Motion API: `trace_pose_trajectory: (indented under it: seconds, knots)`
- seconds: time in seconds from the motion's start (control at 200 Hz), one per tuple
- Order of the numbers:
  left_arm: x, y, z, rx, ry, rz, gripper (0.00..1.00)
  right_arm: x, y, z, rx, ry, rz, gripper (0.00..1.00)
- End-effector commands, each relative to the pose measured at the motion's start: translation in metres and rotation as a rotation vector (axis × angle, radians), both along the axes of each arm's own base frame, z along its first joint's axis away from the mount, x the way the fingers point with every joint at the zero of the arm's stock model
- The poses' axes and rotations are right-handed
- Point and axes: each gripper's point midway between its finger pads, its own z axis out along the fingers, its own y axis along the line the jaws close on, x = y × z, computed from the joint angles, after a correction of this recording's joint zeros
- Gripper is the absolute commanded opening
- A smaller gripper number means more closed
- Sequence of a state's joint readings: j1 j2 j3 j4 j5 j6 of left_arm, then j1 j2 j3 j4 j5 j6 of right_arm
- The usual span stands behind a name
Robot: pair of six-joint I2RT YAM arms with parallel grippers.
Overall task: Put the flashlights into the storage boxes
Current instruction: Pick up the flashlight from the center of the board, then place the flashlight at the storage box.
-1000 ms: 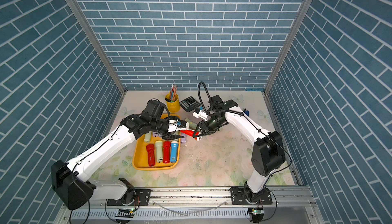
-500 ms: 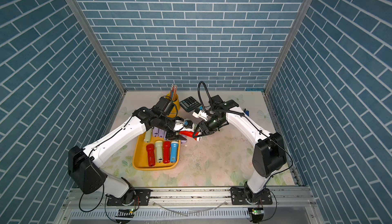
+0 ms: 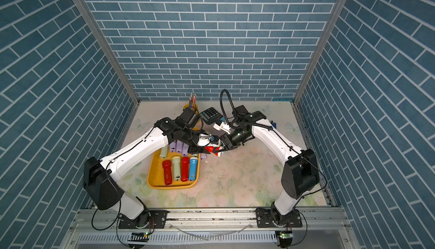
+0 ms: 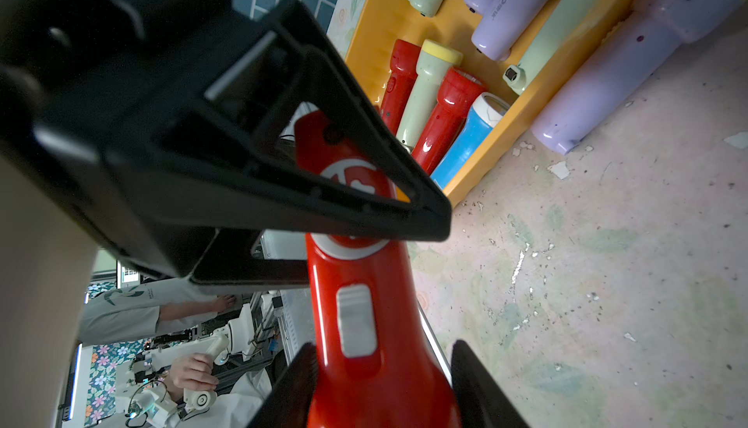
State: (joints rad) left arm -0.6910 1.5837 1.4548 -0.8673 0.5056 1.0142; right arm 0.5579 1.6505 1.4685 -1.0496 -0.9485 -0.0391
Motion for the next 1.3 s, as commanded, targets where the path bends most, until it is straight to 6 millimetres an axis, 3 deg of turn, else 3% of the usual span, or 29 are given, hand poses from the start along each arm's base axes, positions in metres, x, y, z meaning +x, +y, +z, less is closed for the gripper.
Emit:
trace_pose_trajectory:
  seconds: [0.0,0.105,0.255,0.47,0.715,0.81,1.015,1.085,1.135,1.295]
  knots:
    - [-0.001,-0.001,0.005,0.005,-0.02,-0.005,0.39,-0.011,-0.002,0.011,0.063,-0.025,0.043,0.37]
    - [-0.005,0.001,0.007,-0.002,-0.023,-0.008,0.34,-0.009,-0.003,0.01,0.056,-0.035,0.038,0.38]
    - [-0.011,0.007,0.003,-0.005,-0.011,0.02,0.26,0.002,-0.006,0.011,0.033,-0.081,-0.023,0.54]
    - [-0.01,0.025,-0.009,-0.045,0.051,0.297,0.22,0.038,-0.022,0.023,0.089,-0.171,-0.227,0.68]
    - [-0.009,0.061,-0.019,-0.252,0.199,0.831,0.2,0.072,-0.037,0.017,0.074,-0.274,-0.419,0.69]
    - [-0.004,0.085,-0.024,-0.331,0.274,1.109,0.19,0.077,-0.039,0.011,0.063,-0.275,-0.454,0.69]
    - [-0.016,0.126,-0.052,-0.388,0.444,1.508,0.19,0.079,-0.039,0.001,0.07,-0.249,-0.49,0.68]
    - [-0.02,0.129,-0.059,-0.41,0.507,1.58,0.19,0.077,-0.04,-0.003,0.066,-0.241,-0.496,0.68]
    - [-0.026,0.133,-0.076,-0.393,0.56,1.632,0.19,0.075,-0.04,-0.004,0.064,-0.237,-0.496,0.68]
    - [-0.035,0.125,-0.103,-0.414,0.717,1.697,0.2,0.072,-0.042,-0.009,0.057,-0.229,-0.503,0.67]
